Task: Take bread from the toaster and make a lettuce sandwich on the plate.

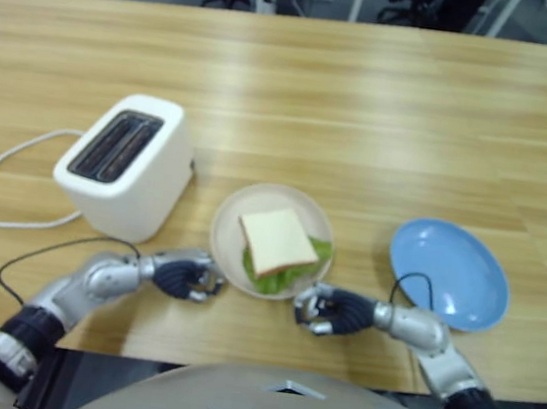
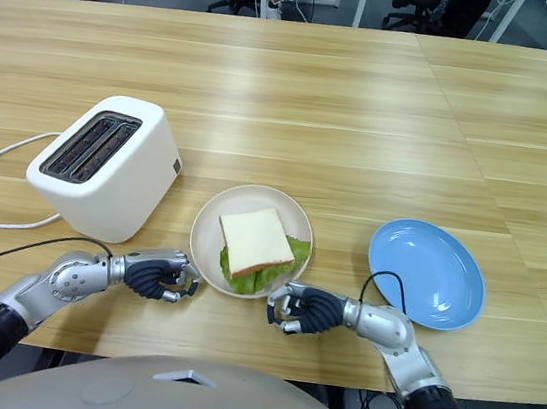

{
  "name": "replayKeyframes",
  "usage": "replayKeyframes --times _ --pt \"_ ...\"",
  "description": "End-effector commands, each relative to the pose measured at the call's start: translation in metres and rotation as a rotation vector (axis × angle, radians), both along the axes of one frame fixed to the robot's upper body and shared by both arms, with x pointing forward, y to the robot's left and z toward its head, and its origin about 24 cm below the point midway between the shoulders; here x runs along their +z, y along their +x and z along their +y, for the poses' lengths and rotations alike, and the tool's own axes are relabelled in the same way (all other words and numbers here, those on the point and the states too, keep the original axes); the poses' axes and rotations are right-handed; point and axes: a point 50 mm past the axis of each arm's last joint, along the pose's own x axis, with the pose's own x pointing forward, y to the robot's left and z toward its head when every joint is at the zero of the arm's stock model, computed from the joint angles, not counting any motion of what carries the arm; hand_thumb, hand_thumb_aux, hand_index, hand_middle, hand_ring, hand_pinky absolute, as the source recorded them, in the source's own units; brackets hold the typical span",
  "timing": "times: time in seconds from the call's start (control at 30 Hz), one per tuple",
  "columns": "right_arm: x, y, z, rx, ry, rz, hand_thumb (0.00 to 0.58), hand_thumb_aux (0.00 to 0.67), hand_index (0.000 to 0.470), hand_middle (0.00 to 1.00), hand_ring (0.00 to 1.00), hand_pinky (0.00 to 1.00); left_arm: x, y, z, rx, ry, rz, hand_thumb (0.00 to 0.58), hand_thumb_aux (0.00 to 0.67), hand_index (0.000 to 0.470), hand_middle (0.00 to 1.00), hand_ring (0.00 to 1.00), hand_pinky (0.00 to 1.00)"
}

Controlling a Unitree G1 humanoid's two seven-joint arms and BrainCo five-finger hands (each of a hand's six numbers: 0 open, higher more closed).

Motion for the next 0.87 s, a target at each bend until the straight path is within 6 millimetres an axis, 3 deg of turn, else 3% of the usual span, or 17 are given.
replayKeyframes --times 0.03,0.3,0.33,0.37,0.4,0.43,0.7,0.87 --pt "-0.019 0.006 -0.011 -0.115 -0.107 0.004 0.58 0.67 0.46 1.0 1.0 1.0 -0.026 -0.004 0.001 0.028 0.089 0.031 0.58 0.67 0.46 1.0 1.0 1.0" --pt "0.013 0.043 -0.019 -0.34 -0.016 -0.257 0.58 0.67 0.46 1.0 1.0 1.0 0.001 0.021 -0.012 0.094 -0.121 -0.174 0.58 0.67 0.46 1.0 1.0 1.0" --pt "0.021 0.046 -0.021 -0.367 0.019 -0.287 0.57 0.581 0.399 0.8 0.8 0.8 0.009 0.024 -0.011 0.126 -0.177 -0.206 0.58 0.67 0.46 0.73 0.73 0.73" --pt "0.029 0.047 -0.022 -0.389 0.066 -0.312 0.0 0.0 0.0 0.28 0.28 0.28 0.019 0.027 -0.01 0.152 -0.238 -0.234 0.53 0.473 0.325 0.0 0.0 0.0" --pt "0.038 0.048 -0.024 -0.415 0.125 -0.33 0.0 0.0 0.0 0.28 0.28 0.28 0.029 0.029 -0.009 0.169 -0.295 -0.269 0.53 0.473 0.325 0.0 0.0 0.0" --pt "0.047 0.049 -0.026 -0.441 0.182 -0.351 0.0 0.0 0.0 0.0 0.0 0.0 0.04 0.03 -0.007 0.183 -0.351 -0.307 0.0 0.0 0.0 0.0 0.0 0.0" --pt "0.151 0.056 -0.035 -0.62 0.783 -0.669 0.0 0.0 0.0 0.0 0.0 0.0 0.158 0.031 0.001 0.335 -0.873 -0.713 0.0 0.0 0.0 0.0 0.0 0.0" --pt "0.183 0.056 -0.02 -0.598 0.898 -0.865 0.0 0.0 0.0 0.0 0.0 0.0 0.21 0.023 0.003 0.448 -1.118 -1.015 0.0 0.0 0.0 0.0 0.0 0.0"
